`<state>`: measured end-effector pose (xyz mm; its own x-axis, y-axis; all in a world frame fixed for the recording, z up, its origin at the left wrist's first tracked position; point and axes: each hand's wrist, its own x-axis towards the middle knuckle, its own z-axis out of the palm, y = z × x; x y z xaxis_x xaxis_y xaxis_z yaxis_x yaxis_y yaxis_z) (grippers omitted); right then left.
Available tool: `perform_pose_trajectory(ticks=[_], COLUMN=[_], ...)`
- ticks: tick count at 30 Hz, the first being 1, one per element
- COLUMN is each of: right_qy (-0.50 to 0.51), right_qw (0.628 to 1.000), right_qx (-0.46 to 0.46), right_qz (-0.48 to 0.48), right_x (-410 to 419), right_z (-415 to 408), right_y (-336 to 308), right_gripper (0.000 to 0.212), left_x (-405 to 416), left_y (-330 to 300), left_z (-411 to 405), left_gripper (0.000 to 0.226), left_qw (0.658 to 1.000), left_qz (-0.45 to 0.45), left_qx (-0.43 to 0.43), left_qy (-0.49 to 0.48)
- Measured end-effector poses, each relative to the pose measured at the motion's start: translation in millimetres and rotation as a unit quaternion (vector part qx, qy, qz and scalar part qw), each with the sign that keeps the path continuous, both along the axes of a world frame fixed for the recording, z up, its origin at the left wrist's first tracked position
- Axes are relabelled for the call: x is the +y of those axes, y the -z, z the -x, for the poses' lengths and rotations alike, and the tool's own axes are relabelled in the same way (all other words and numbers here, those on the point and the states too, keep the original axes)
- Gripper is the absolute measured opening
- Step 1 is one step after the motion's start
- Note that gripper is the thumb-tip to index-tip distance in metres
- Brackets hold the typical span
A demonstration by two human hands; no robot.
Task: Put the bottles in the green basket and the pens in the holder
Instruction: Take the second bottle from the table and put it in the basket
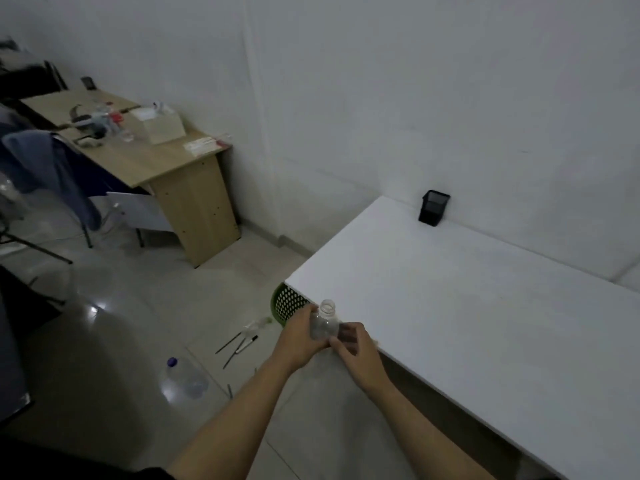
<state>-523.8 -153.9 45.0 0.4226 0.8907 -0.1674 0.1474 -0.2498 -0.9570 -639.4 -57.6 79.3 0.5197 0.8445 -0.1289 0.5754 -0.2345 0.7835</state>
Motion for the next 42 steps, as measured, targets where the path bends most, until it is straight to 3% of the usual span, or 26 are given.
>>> perform_pose_trajectory(ticks=[10, 16, 21, 28, 32, 42], right_qy=[-0.022, -0.012, -0.01, 0.008, 0.047, 0.099], right_qw=[0.999, 0.996, 0.993, 0.991, 0.994, 0.984], right_qx=[0.036, 0.053, 0.027, 0.046, 0.051, -0.128], right_qz=[0.001, 0.078, 0.114, 0.129, 0.09, 0.075], right_x=[113, 189, 242, 324, 360, 416], right_z=[66, 85, 92, 91, 79, 35], right_y=[27, 69, 99, 206, 289, 487], right_gripper=[0.031, 0.044, 0.053, 0.066, 0.067, 0.066], left_x=[102, 181, 244, 320, 347, 406], left_y=[10, 23, 55, 183, 275, 496], left_z=[61, 75, 77, 57, 33, -18], left_gripper=[0.071, 0.068, 0.069, 0.068, 0.067, 0.064], left_qw=[0.993, 0.988, 0.995, 0.996, 0.997, 0.999], left_qz=[-0.058, -0.069, -0.018, -0.001, -0.005, -0.031], left_qx=[0.101, 0.128, 0.073, 0.079, 0.068, -0.009], left_qy=[-0.034, -0.046, -0.06, -0.038, -0.043, -0.027])
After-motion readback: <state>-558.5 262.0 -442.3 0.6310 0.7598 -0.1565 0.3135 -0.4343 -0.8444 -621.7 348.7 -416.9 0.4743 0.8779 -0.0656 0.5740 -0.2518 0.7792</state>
